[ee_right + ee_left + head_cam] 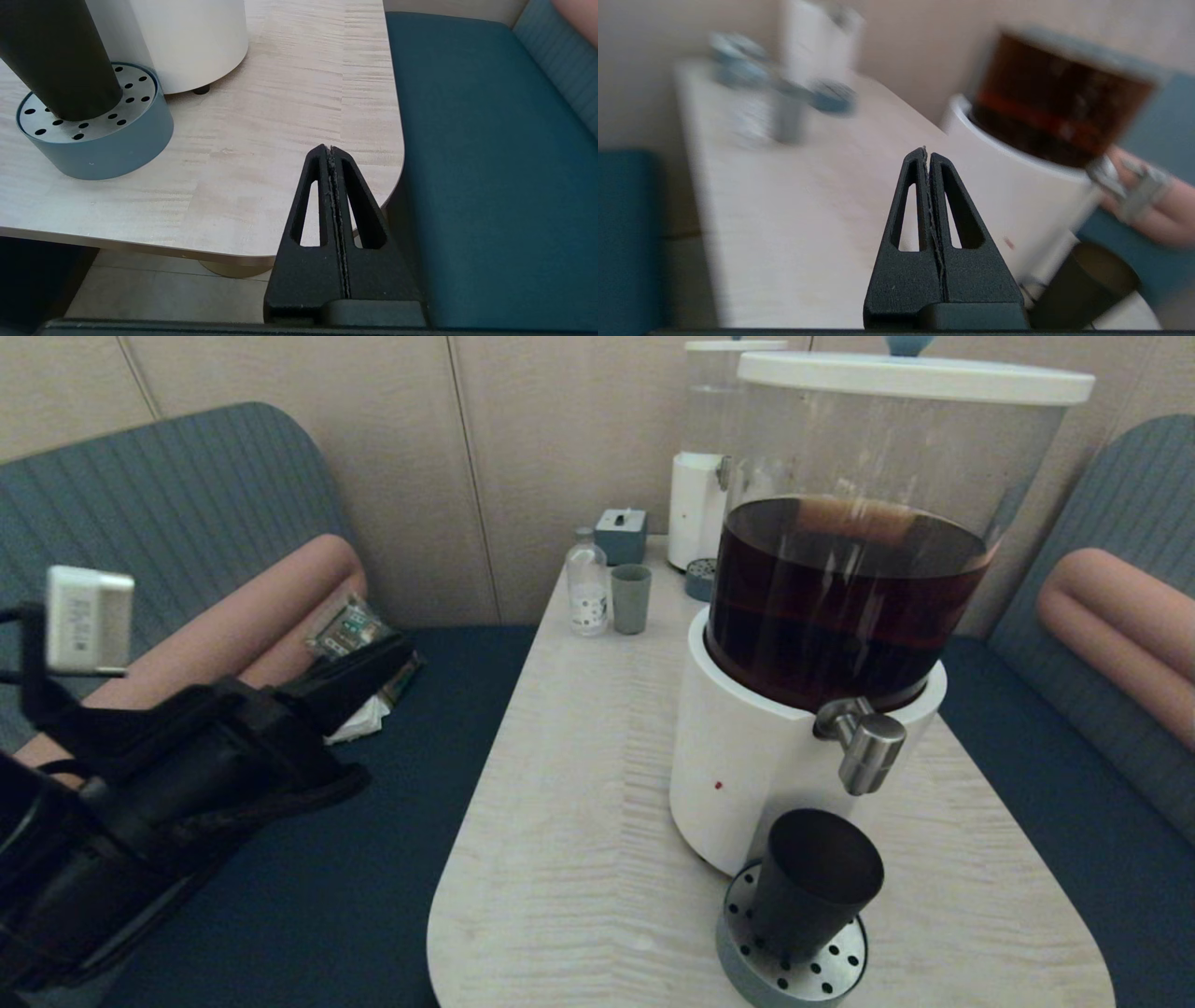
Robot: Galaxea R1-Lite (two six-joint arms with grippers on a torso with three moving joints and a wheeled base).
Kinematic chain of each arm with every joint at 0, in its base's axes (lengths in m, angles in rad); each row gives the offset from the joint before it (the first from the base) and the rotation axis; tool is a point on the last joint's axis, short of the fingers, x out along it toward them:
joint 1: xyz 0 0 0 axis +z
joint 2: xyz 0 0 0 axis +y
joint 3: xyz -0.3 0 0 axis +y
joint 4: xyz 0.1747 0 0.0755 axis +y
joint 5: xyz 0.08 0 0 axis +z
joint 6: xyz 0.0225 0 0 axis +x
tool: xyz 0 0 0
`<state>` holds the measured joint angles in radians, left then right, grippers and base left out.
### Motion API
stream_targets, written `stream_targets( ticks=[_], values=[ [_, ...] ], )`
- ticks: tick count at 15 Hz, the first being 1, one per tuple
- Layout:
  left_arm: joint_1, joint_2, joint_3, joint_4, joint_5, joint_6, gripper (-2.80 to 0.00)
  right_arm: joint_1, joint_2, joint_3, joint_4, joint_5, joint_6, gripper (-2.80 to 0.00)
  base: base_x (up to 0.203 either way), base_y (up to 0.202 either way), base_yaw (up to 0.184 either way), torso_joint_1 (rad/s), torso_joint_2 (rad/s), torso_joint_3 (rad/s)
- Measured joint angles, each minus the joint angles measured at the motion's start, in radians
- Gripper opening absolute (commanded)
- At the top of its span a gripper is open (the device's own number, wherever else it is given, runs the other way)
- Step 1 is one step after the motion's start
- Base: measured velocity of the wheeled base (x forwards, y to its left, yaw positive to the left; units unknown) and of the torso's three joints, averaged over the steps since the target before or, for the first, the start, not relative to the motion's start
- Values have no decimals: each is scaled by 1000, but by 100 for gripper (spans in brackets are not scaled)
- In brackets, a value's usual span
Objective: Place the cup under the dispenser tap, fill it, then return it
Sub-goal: Turn on the faucet
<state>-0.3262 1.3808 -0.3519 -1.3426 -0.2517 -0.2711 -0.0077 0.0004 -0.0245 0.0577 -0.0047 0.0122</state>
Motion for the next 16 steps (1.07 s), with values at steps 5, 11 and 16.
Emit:
stream_targets(
  ticks=[5, 11, 16],
  values=[
    [213, -264, 74, 69, 3, -1, -280, 0, 0, 0, 0, 1, 0, -280, 0, 0, 0, 0, 0, 0],
    [300, -569, 91, 235, -29, 3, -280, 0, 0, 0, 0, 0, 0, -280, 0, 0, 0, 0, 0, 0],
    [327, -824, 68, 424, -83, 9, -280, 0, 0, 0, 0, 0, 0, -280, 0, 0, 0, 0, 0, 0]
  ],
)
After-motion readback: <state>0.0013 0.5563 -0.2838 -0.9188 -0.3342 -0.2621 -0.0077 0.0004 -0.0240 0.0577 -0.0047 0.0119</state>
